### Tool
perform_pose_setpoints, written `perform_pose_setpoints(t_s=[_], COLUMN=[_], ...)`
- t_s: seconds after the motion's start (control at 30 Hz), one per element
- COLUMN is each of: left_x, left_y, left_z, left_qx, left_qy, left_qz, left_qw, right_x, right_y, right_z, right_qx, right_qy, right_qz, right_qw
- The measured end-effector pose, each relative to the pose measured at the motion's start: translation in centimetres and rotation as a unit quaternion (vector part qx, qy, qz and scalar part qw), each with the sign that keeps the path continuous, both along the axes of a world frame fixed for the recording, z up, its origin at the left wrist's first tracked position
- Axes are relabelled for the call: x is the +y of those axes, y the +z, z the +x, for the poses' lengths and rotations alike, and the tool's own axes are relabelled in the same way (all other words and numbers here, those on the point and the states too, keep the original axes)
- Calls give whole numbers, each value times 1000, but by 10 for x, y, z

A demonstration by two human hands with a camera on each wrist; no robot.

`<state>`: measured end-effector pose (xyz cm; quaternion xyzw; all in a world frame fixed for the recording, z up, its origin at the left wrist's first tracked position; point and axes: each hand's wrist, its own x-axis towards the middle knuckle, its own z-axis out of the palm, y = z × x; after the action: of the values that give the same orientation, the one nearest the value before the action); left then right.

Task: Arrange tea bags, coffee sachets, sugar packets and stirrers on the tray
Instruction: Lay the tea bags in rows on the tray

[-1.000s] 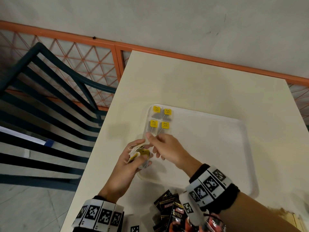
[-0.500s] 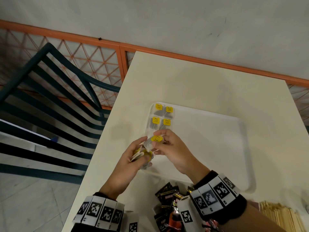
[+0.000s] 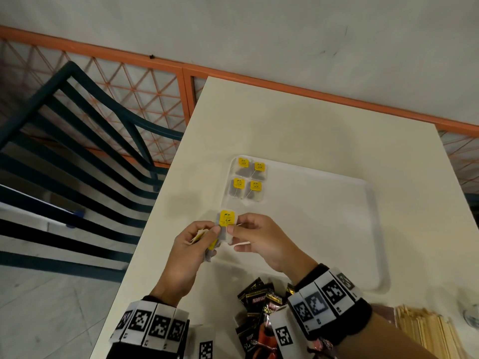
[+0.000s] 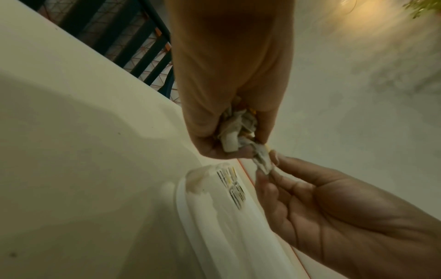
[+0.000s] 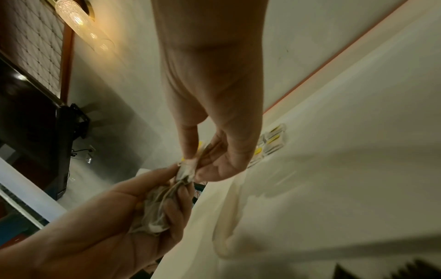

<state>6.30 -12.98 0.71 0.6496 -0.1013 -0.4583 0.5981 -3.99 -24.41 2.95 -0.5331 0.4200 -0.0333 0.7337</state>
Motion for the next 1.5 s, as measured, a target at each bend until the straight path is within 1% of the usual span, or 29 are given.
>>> perform_pose_setpoints(t_s=[0.07, 0.17, 0.27, 0.37, 0.43, 0.57, 0.63, 0.8, 0.9, 0.97, 1.03, 1.1, 1.2, 1.37, 1.5], left_x=[0, 2, 9, 16, 18, 20, 19, 15, 12, 9, 5, 2, -2, -5, -4], left_y=[-1, -1, -2, -3, -4, -6, -6, -5, 0, 2, 5, 6, 8, 15, 15], left_z=[0, 2, 8, 14, 17, 21, 21, 21, 19, 16, 14, 12, 9, -3, -6], left_qx=[0, 25, 44, 54, 63, 98, 118, 173, 203, 216, 212, 200, 181, 175, 145], left_qy=[12, 40, 74, 87, 90, 103, 111, 114, 100, 99, 100, 95, 77, 31, 35], left_qz=[8, 10, 13, 10, 10, -3, -12, -38, -68, -88, -101, -113, -122, -142, -112], left_qw=[1000, 999, 996, 995, 994, 990, 987, 978, 972, 967, 967, 969, 973, 974, 982], right_x=[3, -4, -16, -24, -28, -29, -29, -29, -26, -19, -7, 4, 16, 18, 11], right_y=[-5, -13, -25, -36, -40, -46, -48, -52, -47, -35, -20, -5, 6, 5, 1], right_z=[2, 8, 16, 26, 32, 39, 39, 34, 27, 22, 17, 12, 5, -2, -10], right_qx=[6, 34, 83, 130, 148, 180, 182, 181, 183, 152, 109, 67, 35, 8, 1], right_qy=[-8, -43, -65, -48, -40, -33, -40, -63, -47, -32, 1, 37, 56, 30, -4], right_qz=[11, -13, -66, -110, -137, -241, -261, -240, -254, -255, -219, -160, -93, -92, -96], right_qw=[1000, 998, 992, 984, 979, 953, 947, 952, 949, 954, 970, 984, 993, 995, 995])
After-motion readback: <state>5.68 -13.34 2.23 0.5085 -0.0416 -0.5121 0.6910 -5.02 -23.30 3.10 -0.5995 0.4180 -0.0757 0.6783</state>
